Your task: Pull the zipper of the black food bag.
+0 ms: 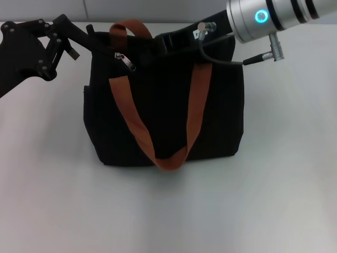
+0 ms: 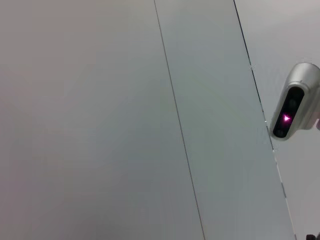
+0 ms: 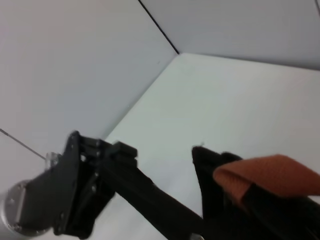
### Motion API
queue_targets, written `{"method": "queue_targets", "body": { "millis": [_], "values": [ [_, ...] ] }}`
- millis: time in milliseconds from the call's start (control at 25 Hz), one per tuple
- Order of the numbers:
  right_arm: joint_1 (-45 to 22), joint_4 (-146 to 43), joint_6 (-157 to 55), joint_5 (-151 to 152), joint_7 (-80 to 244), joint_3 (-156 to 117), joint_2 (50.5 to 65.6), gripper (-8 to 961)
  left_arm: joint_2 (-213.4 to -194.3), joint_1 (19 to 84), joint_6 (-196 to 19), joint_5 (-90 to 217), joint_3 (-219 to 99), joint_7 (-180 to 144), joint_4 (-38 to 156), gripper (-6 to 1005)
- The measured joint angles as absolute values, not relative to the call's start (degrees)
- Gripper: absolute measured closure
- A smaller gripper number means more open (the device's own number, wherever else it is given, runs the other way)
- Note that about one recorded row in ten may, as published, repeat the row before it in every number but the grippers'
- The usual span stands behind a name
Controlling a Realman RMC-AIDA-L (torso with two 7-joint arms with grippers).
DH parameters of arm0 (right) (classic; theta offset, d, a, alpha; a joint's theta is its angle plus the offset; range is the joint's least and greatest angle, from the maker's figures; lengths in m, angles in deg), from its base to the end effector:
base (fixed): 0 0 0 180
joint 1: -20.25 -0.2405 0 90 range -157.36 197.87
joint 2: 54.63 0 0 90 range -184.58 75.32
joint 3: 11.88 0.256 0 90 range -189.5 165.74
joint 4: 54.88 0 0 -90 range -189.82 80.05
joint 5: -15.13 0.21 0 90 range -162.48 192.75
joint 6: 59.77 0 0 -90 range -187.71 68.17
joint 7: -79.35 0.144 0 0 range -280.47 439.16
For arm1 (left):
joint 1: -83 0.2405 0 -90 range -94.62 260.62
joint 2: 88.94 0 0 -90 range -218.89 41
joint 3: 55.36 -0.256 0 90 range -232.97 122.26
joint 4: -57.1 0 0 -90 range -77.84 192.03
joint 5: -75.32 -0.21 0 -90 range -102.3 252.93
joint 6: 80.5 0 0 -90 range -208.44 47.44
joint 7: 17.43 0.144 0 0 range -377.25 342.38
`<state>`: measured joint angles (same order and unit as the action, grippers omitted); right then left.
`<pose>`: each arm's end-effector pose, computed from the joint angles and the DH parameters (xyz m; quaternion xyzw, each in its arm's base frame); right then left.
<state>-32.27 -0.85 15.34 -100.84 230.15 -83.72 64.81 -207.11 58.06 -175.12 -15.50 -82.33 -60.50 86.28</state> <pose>0.0637 0.4035 -0.0399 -0.9031 0.4131 0.1120 0.0348 -0.2802 0.3188 0.0546 -0.8390 -0.0252 -0.3861 0.3826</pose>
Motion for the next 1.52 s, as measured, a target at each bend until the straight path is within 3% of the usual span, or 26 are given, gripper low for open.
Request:
{"method": "queue_targets", "body": {
  "millis": [960, 1520],
  "values": [
    [-33.97, -3.64, 14.13, -94.10, 224.89, -87.12, 64.94, 677, -207.22, 58.04, -176.14, -15.46, -82.34, -60.51, 86.19, 976],
    [-32.60, -1.46, 14.09, -94.28, 225.06, -86.79, 64.65, 679, -207.16, 58.60, -177.09, -15.33, -82.29, -61.00, 86.22, 976]
  ]
}}
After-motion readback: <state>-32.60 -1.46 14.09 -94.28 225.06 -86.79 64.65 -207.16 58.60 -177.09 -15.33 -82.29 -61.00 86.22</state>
